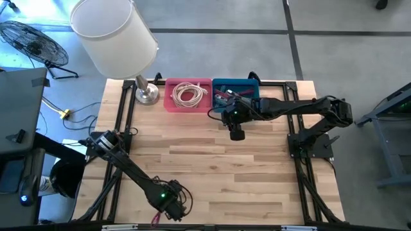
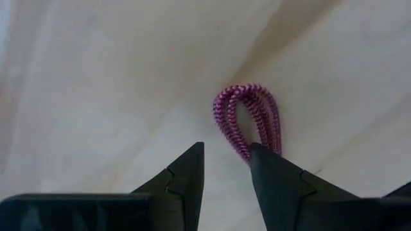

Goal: Pick & Place USB Port
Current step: Put the small black and pink charger cable into the blue bin

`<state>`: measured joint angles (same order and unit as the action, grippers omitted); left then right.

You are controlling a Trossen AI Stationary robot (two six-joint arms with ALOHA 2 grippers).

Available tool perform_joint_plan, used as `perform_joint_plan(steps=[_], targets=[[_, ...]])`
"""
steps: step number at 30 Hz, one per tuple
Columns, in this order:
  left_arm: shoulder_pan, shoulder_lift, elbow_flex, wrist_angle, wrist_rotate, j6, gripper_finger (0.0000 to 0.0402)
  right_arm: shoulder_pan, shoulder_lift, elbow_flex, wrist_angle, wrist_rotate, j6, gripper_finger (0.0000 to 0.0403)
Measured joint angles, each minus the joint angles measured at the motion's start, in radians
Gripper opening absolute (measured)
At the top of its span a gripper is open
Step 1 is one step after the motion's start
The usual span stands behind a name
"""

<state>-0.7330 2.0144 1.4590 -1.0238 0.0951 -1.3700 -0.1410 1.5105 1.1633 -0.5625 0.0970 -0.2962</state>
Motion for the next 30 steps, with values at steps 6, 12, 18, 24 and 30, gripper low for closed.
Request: perform_joint_plan(steps=[6, 12, 18, 24, 30], targets=[[0.0, -0.005, -0.081, 0.151, 0.015, 0.003, 0.0122, 0.0, 0.0, 0.0, -0.001, -0.007, 0.002, 0.0195], [0.0, -0.008, -0.125, 0.197, 0.029, 0.005, 0.0109, 0.0, 0.0, -0.001, -0.002, -0.009, 0.005, 0.0195], [0.0, -0.006, -0.131, 0.167, 0.018, 0.064, 0.0014, 0.0, 0.0, -0.001, -0.002, -0.042, 0.012, 0.0195], [-0.001, -0.002, -0.103, 0.115, -0.009, 0.114, 0.0004, 0.008, 0.0, -0.001, -0.002, -0.05, 0.011, 0.0195], [0.0, -0.02, -0.029, -0.053, -0.131, 0.179, 0.0002, 0.02, 0.0, -0.001, -0.005, -0.047, 0.011, 0.0195]])
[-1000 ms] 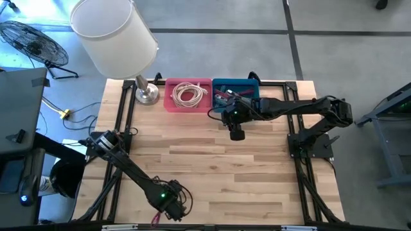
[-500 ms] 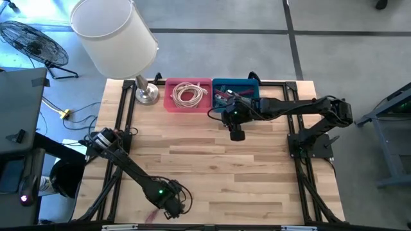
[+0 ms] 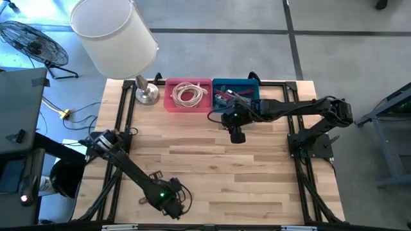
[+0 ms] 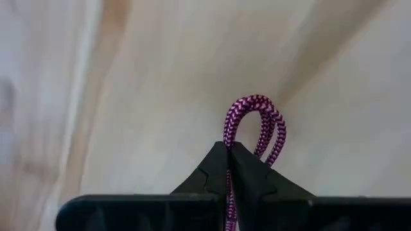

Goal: Pick & Place USB Port
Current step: Put the small black and pink charger cable into the blue bin

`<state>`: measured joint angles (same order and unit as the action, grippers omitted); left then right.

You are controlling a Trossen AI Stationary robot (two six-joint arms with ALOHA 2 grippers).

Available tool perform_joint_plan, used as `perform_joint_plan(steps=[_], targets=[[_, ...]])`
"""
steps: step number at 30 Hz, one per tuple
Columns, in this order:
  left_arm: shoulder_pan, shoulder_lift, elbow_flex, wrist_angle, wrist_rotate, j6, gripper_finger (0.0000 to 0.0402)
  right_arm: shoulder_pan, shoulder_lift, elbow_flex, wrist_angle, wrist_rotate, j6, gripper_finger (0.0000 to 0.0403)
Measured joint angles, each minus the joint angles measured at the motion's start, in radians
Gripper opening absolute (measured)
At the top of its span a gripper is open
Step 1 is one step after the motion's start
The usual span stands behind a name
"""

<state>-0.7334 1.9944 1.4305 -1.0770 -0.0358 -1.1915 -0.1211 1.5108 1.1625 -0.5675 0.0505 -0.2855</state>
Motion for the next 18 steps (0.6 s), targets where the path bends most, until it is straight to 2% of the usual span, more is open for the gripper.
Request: perform_joint_plan(steps=[4, 11, 14, 18], targets=[[0.0, -0.082, 0.047, -0.058, -0.13, 0.01, 0.0001, 0.004, 0.0, 0.0, -0.004, 0.001, 0.0, 0.0195], [-0.001, -0.197, 0.111, -0.067, -0.445, 0.139, 0.0001, 0.014, 0.0, 0.0, -0.058, 0.005, 0.029, 0.0195], [0.0, -0.25, 0.11, -0.081, -0.591, 0.216, 0.0, 0.035, -0.004, 0.0, -0.093, 0.027, 0.052, 0.0195], [0.0, -0.34, 0.106, -0.136, -0.775, 0.366, 0.0, 0.086, -0.032, 0.0, -0.138, 0.116, 0.107, 0.0195]])
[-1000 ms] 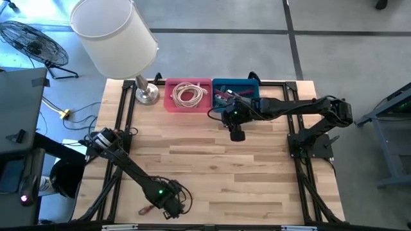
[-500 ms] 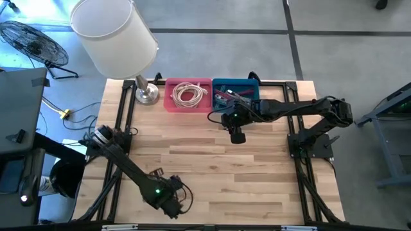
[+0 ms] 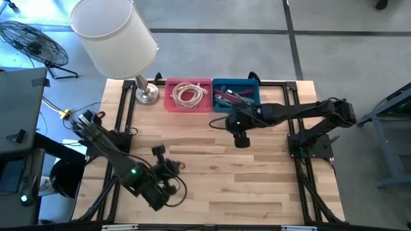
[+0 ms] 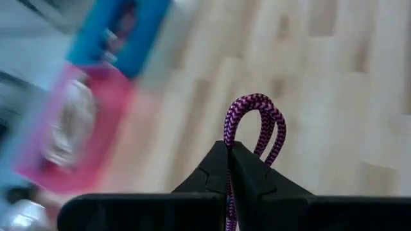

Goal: Pick & Place USB Port
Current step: Put the small black and pink charger cable into the blue bin

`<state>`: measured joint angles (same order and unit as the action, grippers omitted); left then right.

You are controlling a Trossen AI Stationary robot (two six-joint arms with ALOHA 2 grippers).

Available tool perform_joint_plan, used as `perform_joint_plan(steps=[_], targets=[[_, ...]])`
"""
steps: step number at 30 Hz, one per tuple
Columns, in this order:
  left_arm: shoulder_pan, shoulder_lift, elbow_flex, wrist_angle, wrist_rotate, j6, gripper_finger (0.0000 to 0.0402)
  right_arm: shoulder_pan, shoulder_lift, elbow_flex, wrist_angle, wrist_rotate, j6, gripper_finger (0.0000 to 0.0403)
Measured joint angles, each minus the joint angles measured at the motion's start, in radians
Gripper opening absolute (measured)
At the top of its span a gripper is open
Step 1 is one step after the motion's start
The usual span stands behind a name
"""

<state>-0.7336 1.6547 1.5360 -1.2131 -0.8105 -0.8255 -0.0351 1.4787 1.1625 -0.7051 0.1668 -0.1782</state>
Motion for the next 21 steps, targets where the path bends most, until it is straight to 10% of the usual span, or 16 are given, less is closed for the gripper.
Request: perform_joint_plan(steps=[11, 16, 21], targets=[[0.043, -0.303, -0.208, 0.135, -0.278, 0.357, 0.0, 0.233, -0.246, 0.0, -0.02, 0.21, 0.155, 0.0195], [0.124, -0.459, -0.395, 0.562, -0.182, 0.735, 0.0, 0.305, -0.318, 0.0, 0.07, 0.189, 0.124, 0.0195], [0.274, -0.579, -0.652, 1.269, 0.186, 1.186, 0.0, 0.338, -0.318, 0.001, 0.162, 0.156, 0.048, 0.0195]])
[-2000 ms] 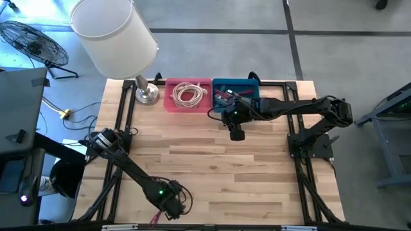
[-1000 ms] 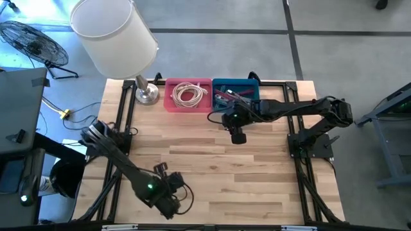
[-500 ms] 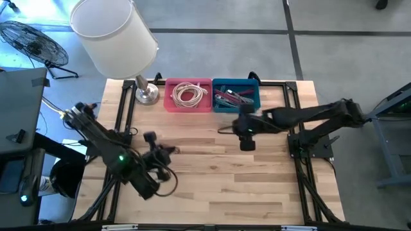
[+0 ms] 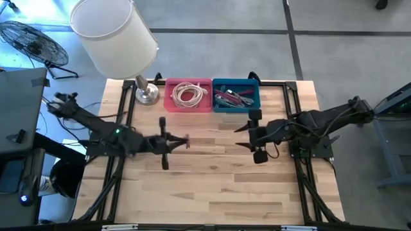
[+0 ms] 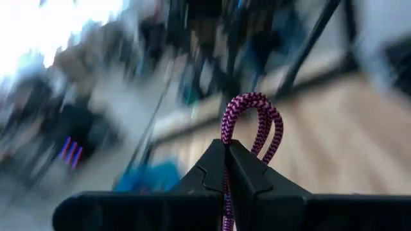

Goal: Pick & Place USB Port
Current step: Put the small black and pink charger cable into the blue bin

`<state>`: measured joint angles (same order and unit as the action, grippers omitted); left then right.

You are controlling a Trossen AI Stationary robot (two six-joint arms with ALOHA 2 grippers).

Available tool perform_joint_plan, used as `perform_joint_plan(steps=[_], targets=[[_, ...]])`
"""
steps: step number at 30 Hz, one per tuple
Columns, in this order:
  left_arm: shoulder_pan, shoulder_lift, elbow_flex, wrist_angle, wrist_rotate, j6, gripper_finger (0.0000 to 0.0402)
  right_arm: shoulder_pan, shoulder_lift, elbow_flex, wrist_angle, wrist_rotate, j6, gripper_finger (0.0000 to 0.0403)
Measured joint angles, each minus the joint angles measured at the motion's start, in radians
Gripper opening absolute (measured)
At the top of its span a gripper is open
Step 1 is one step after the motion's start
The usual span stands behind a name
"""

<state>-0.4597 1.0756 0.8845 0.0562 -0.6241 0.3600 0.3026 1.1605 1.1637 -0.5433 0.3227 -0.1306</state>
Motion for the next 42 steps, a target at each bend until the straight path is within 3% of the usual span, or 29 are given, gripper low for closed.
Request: perform_joint_plan(steps=[4, 9, 16, 26, 36, 42], targets=[[0.135, -0.03, -0.155, 0.354, 0.297, 0.104, 0.0, 0.001, 0.029, 0.0, 0.049, 0.008, -0.032, 0.0195], [0.262, -0.011, -0.239, 0.549, 0.496, 0.107, 0.0, -0.008, 0.073, 0.0, 0.125, 0.0, -0.086, 0.0195], [0.362, 0.088, -0.251, 0.748, 0.747, 0.104, 0.0, -0.008, 0.147, 0.0, 0.29, -0.005, -0.223, 0.0195], [0.381, 0.202, -0.247, 0.88, 0.835, 0.104, 0.0, -0.024, 0.236, 0.0, 0.457, -0.008, -0.324, 0.0195], [0.381, 0.205, -0.247, 0.885, 0.854, 0.107, 0.0, -0.059, 0.259, 0.0, 0.55, -0.001, -0.318, 0.0195], [0.381, 0.205, -0.247, 0.884, 0.854, 0.125, 0.0, -0.073, 0.259, 0.0, 0.56, -0.096, -0.266, 0.0195]])
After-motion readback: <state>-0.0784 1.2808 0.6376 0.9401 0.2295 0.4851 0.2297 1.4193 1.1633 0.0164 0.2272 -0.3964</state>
